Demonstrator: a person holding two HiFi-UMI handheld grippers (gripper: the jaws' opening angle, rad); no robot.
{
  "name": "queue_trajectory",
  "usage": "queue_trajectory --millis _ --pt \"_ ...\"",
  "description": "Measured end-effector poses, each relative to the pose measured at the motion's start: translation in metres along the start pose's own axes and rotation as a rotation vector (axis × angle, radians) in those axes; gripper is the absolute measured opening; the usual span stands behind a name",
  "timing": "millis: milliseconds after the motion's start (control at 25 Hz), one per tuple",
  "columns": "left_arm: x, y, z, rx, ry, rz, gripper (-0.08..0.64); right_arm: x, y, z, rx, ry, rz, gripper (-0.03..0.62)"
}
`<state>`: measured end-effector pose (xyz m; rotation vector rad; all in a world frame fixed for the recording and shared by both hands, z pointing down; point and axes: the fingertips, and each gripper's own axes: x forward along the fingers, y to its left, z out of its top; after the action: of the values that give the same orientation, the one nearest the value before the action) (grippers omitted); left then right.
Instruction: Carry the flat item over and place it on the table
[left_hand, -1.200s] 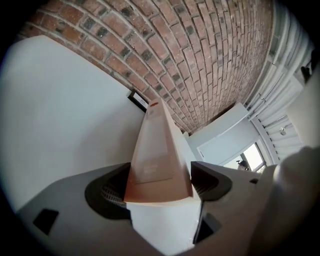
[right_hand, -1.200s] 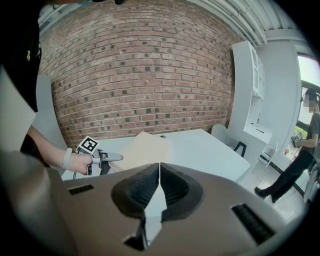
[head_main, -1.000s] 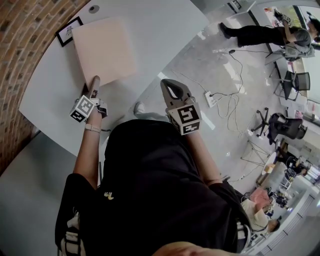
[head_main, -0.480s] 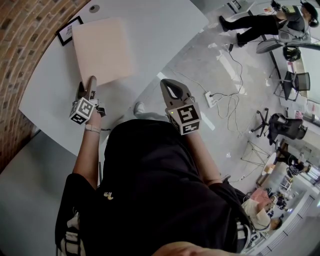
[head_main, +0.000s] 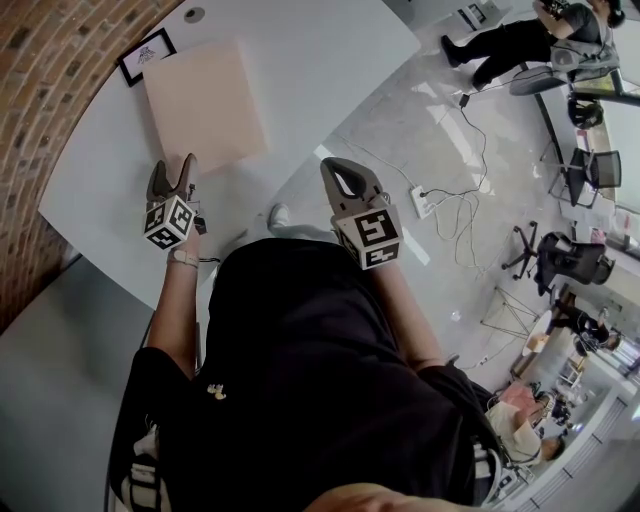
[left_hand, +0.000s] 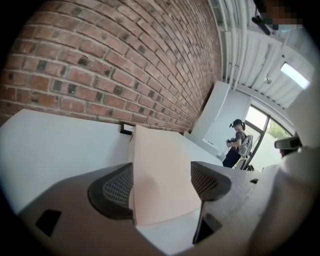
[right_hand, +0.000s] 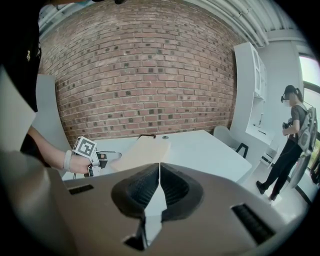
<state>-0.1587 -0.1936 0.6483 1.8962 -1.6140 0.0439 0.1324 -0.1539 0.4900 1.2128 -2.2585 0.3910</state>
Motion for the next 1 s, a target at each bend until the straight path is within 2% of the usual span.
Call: queue_trajectory --millis 80,240,440,640,720,1000 --pt "0.001 -0.003 -0.001 0.022 0.013 -0.010 0.362 0.001 0.002 0.000 -0.005 0.000 0.006 0.014" --pt "-0.001 -0.002 0.001 0.007 0.010 -0.018 0.362 0.004 0.008 0.001 -0.009 -0.005 0.015 0.014" --pt "-0.014 -0.026 0.020 0.093 -0.007 -0.065 0.351 0.004 0.011 0.007 -0.014 -0.023 0.040 0.014" --pt "-0.041 -0.050 0.050 0.125 -0.038 -0.096 0.094 0.005 0.023 0.021 -0.033 -0.061 0.094 0.014" --pt "-0.053 -0.059 0.063 0.132 -0.055 -0.119 0.018 0.006 0.030 0.029 -0.046 -0.077 0.120 0.014" --pt "-0.104 -0.106 0.099 0.203 -0.104 -0.256 0.003 0.006 0.060 0.056 -0.088 -0.142 0.226 0.014"
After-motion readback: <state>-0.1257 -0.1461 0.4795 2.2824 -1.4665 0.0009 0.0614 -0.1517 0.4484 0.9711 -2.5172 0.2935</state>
